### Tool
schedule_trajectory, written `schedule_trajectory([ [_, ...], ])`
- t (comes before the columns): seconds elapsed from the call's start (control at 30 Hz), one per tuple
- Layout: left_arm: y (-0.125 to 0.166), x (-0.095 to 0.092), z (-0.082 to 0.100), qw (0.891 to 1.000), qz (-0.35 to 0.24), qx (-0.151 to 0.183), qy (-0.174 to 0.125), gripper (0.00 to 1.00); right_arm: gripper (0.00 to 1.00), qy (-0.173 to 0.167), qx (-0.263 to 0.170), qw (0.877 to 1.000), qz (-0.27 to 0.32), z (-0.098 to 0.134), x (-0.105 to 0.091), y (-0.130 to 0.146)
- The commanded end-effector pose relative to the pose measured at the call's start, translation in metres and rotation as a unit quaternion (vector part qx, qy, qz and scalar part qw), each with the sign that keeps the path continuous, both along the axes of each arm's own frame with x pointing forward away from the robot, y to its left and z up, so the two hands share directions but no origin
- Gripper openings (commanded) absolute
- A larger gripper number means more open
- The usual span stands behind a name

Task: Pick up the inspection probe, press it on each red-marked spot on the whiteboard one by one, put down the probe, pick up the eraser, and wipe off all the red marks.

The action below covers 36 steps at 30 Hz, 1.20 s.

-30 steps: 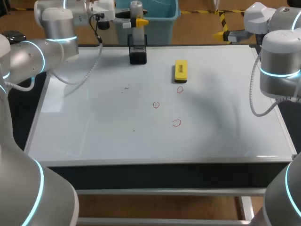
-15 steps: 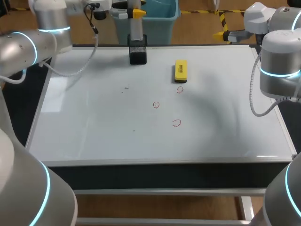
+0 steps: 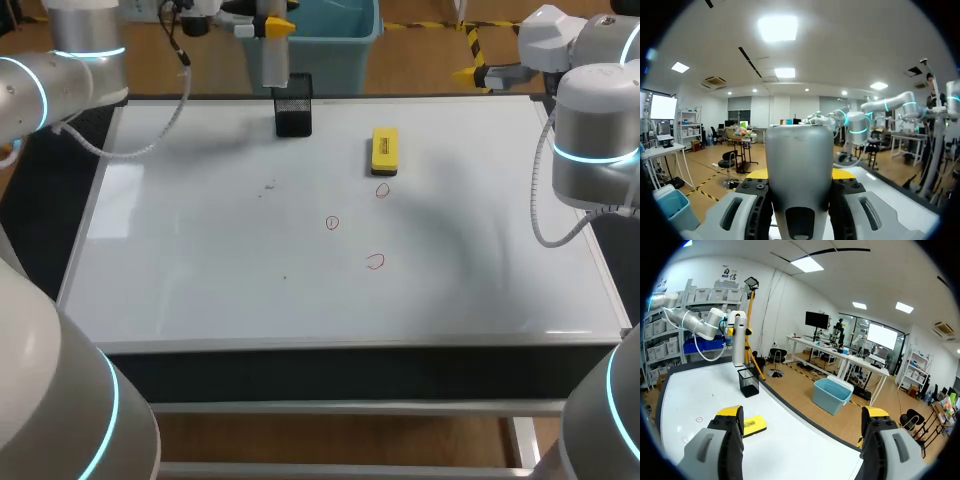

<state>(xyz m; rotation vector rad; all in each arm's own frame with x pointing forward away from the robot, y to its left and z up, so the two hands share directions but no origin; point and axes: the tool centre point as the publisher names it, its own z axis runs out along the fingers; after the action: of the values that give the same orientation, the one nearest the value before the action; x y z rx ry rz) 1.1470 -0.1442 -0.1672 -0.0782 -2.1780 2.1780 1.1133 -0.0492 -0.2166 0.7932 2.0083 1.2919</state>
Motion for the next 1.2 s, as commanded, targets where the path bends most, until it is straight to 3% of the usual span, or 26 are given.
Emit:
schedule_trajectory([
  [0.03,0.015,-0.028,0.002,0.993,0.114,0.012,0.001,0.00,1.00,0.001,0.000,1.000,0.000,0.000,0.000,0.000],
  [0.6,0.054,-0.092,-0.027,0.979,0.205,0.010,0.007,0.00,1.00,0.001,0.000,1.000,0.000,0.000,0.000,0.000],
  [0.93,0.072,-0.116,-0.049,0.956,0.289,0.034,0.032,0.00,1.00,0.001,0.000,1.000,0.000,0.000,0.000,0.000],
  [1.2,0.091,-0.115,-0.061,0.934,0.356,0.024,0.030,0.00,1.00,0.001,0.000,1.000,0.000,0.000,0.000,0.000],
])
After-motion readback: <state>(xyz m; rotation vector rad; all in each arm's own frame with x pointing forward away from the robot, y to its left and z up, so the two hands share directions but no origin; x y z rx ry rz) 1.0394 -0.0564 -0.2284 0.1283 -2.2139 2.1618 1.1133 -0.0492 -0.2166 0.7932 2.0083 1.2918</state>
